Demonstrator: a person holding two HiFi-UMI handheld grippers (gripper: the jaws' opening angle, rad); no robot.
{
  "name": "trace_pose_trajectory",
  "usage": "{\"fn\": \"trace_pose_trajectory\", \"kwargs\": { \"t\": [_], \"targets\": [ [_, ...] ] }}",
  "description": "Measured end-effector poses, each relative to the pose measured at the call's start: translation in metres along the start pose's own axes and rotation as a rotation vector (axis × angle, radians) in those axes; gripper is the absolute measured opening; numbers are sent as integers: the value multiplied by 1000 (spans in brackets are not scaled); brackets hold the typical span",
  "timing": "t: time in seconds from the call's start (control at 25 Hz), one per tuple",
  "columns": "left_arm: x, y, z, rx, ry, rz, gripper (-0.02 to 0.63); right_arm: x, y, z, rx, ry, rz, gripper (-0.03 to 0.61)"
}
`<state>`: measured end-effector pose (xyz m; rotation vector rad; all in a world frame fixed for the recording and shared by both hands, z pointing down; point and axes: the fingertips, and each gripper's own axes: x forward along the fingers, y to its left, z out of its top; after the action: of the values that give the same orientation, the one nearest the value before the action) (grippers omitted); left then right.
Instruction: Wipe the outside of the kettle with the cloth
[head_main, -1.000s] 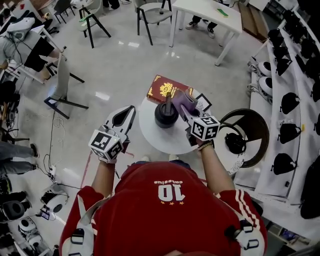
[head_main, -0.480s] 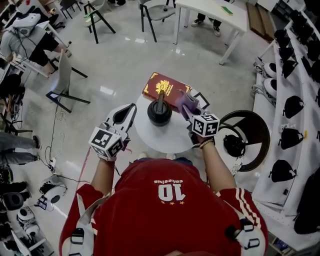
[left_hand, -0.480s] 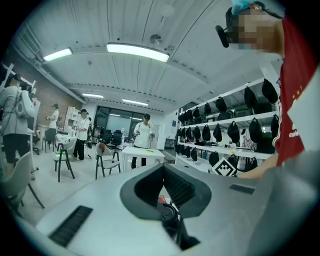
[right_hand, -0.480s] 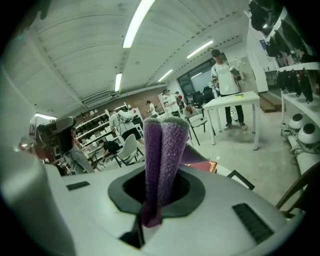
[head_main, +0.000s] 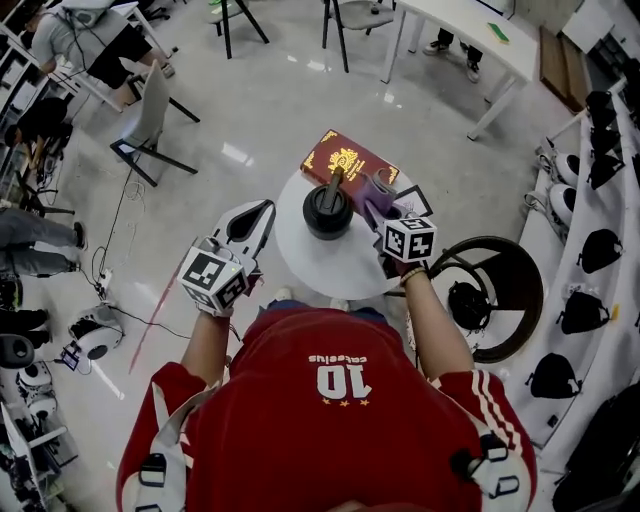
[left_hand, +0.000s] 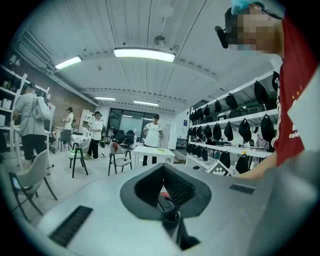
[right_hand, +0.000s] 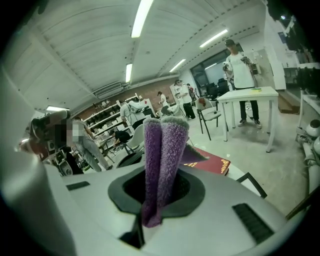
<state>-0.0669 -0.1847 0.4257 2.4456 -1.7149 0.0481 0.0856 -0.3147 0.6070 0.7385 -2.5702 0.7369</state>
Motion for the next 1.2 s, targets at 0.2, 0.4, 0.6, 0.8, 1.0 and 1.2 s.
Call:
{"fn": "trace_pose_trajectory", "kwargs": {
  "t": [0.2, 0.4, 0.6, 0.8, 1.0, 1.2],
  "targets": [
    [-14, -4, -11, -7, 2, 65, 6, 18, -6, -18, -137, 94, -13, 48],
    [-28, -6, -23, -13, 3, 123, 6, 30, -4, -34, -319, 169, 2, 48],
    [-33, -16, -30, -17, 16, 138, 6, 38, -2, -45, -426, 220, 18, 48],
    [-36, -19, -31, -18, 14, 148, 6, 41, -2, -59, -472, 264, 34, 48],
    [-38, -24, -33, -33, 10, 153, 6, 34, 0, -68, -474, 277, 52, 48],
    [-37, -29, -33, -32, 10, 151, 6, 25, 6, -74, -460, 273, 70, 48]
  ]
}}
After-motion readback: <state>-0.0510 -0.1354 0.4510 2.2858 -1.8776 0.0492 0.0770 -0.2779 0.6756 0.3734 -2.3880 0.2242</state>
